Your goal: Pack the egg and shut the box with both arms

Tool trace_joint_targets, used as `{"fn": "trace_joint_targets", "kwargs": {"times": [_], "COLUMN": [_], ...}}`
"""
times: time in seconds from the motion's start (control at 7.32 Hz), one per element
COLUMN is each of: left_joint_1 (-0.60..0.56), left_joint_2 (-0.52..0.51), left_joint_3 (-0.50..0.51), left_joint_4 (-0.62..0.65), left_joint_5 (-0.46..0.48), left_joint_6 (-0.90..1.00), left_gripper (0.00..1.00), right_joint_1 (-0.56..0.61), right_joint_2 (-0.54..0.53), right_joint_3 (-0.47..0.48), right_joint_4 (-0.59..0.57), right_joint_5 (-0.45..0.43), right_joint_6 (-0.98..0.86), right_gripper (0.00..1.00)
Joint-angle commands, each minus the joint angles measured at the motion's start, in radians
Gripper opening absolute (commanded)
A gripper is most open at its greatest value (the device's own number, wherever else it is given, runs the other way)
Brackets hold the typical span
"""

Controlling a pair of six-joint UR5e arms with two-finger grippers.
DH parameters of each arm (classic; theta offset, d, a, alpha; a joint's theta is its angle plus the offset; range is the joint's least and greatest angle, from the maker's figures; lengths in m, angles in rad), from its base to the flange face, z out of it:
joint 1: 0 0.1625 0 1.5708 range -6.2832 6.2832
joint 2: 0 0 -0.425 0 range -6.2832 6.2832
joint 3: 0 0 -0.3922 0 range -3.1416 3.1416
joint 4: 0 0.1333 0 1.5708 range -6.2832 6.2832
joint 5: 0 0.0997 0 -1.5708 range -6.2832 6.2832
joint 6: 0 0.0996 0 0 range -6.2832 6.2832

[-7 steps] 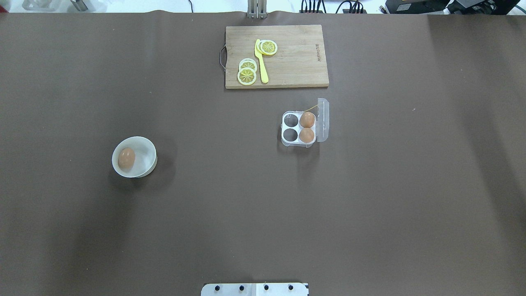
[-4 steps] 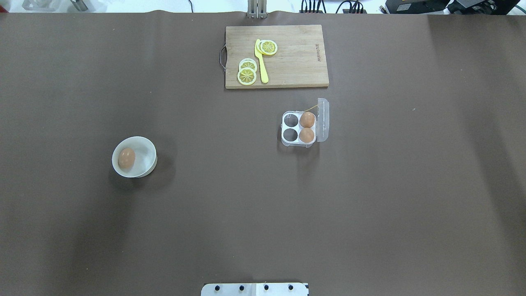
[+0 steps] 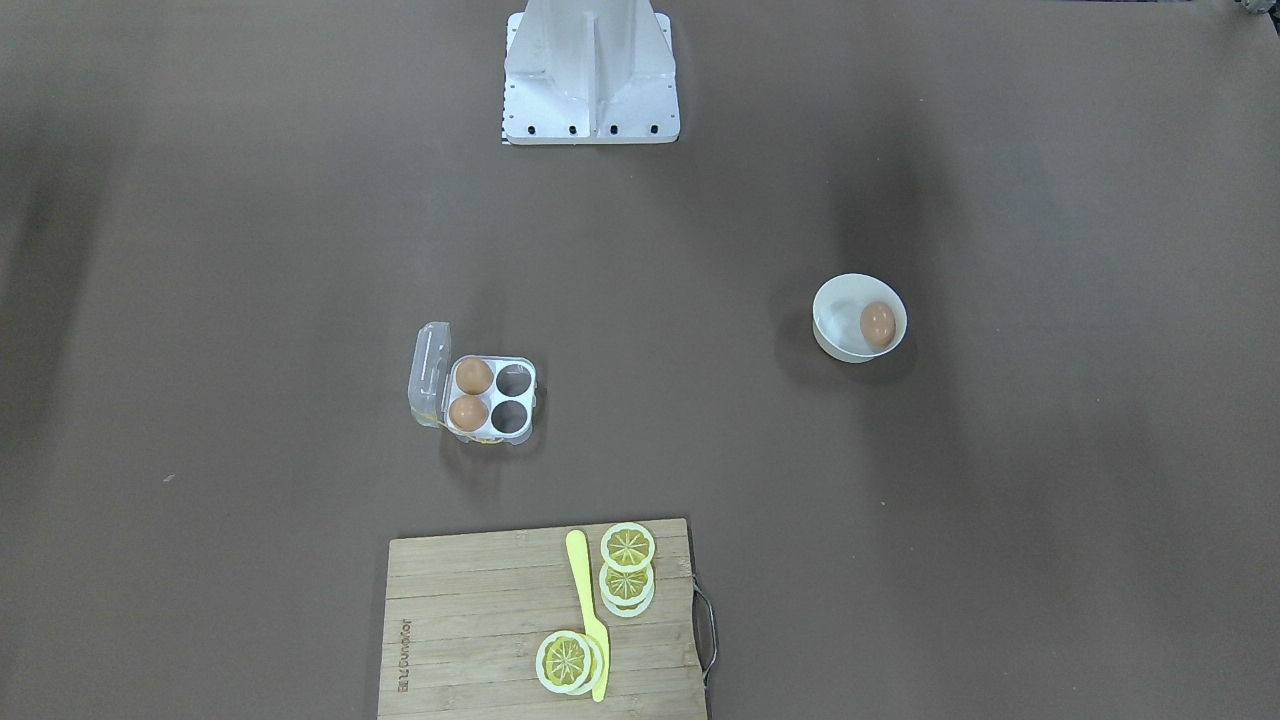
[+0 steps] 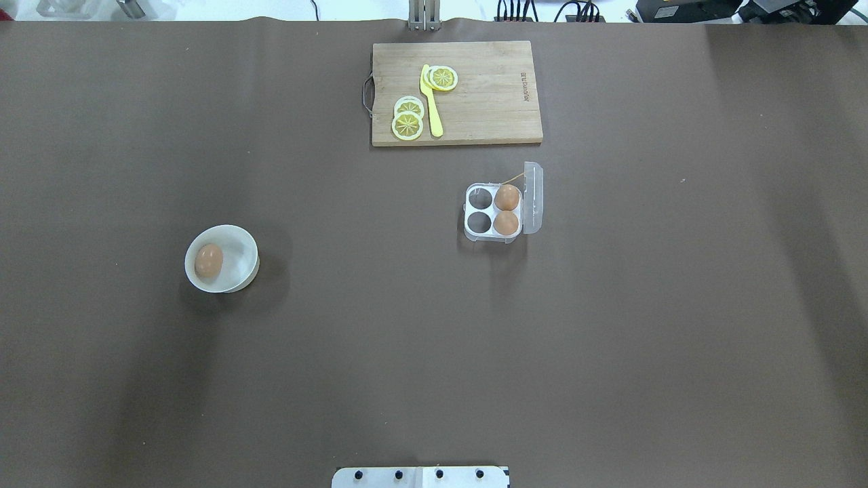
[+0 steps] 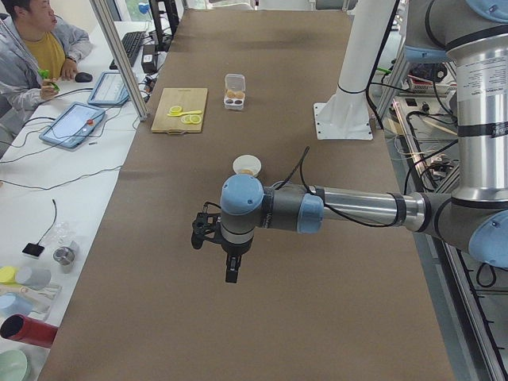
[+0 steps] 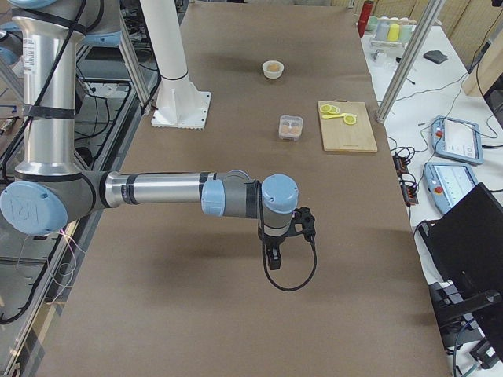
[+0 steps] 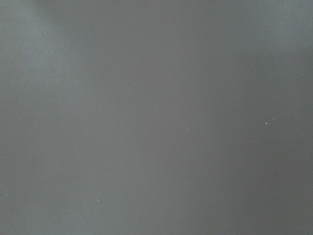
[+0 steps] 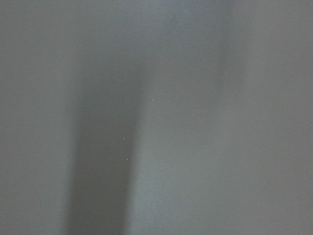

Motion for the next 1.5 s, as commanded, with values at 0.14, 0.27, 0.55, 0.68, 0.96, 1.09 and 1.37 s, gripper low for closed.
{"fn": "trace_joint_targets", "kwargs": {"times": [0.14, 0.27, 0.55, 0.68, 0.96, 1.09, 1.37], "left_joint_1": [0.143, 0.268, 0.451, 0.537, 0.714, 0.805, 0.848], "left_joint_2": [-0.036, -0.064, -0.203, -0.258, -0.355, -0.394, -0.427], "left_joint_3": [-0.055, -0.093, -0.115, -0.115, -0.097, -0.069, -0.011], "left_joint_4": [-0.061, -0.1, -0.1, -0.094, -0.075, -0.075, -0.075], "left_joint_5": [-0.001, 0.009, 0.016, 0.061, 0.141, 0.196, 0.198], "left_joint_6": [-0.198, -0.381, -0.671, -0.783, -0.89, -0.899, -0.922], "left_gripper": [0.97, 0.97, 0.97, 0.97, 0.97, 0.95, 0.8], "right_joint_1": [-0.008, -0.018, -0.028, -0.04, -0.064, -0.072, -0.075], "right_joint_2": [0.007, 0.005, -0.004, -0.01, -0.01, -0.01, -0.01], "right_joint_3": [0.017, 0.018, 0.009, 0.014, 0.018, 0.018, 0.012], "right_joint_4": [0.002, 0.002, 0.079, 0.086, 0.087, 0.086, 0.083], "right_joint_5": [0.006, 0.01, 0.029, 0.03, 0.032, 0.03, 0.032], "right_joint_6": [0.036, 0.036, 0.036, 0.03, 0.035, 0.036, 0.036], "right_gripper": [1.0, 1.0, 1.0, 1.0, 1.0, 1.0, 1.0]}}
